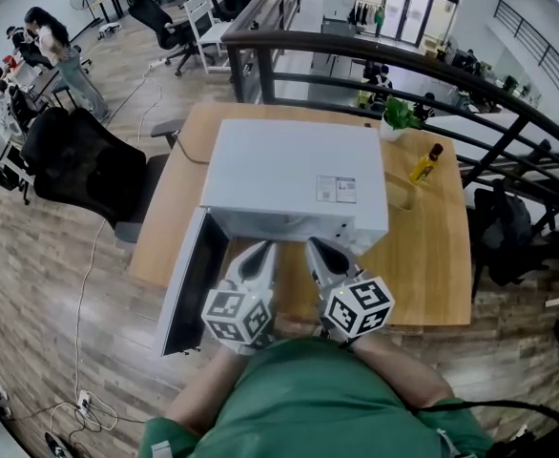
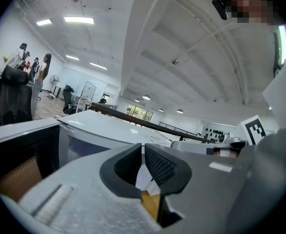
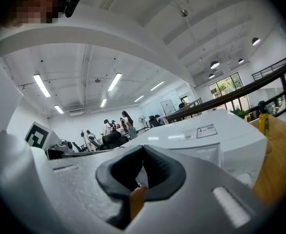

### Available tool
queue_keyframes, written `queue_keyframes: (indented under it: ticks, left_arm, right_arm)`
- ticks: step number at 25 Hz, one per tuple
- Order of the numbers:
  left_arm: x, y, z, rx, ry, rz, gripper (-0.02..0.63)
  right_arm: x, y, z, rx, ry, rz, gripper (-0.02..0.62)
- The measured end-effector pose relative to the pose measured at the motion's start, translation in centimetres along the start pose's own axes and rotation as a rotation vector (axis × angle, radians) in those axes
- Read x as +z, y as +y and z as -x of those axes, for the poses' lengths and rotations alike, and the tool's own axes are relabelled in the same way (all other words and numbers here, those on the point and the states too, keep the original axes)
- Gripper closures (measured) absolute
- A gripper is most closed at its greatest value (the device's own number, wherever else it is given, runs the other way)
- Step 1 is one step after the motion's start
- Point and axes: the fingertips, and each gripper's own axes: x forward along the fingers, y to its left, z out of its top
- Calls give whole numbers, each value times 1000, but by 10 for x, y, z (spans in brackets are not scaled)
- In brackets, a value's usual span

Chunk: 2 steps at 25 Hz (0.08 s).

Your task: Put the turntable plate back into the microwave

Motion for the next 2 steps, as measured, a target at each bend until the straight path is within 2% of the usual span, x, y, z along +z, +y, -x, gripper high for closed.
queue_keyframes:
  ticks: [2]
  left_arm:
    - [-1, 0, -4, 7, 4, -3, 577]
  right_arm:
    - [0, -4, -1, 1, -1, 1, 592]
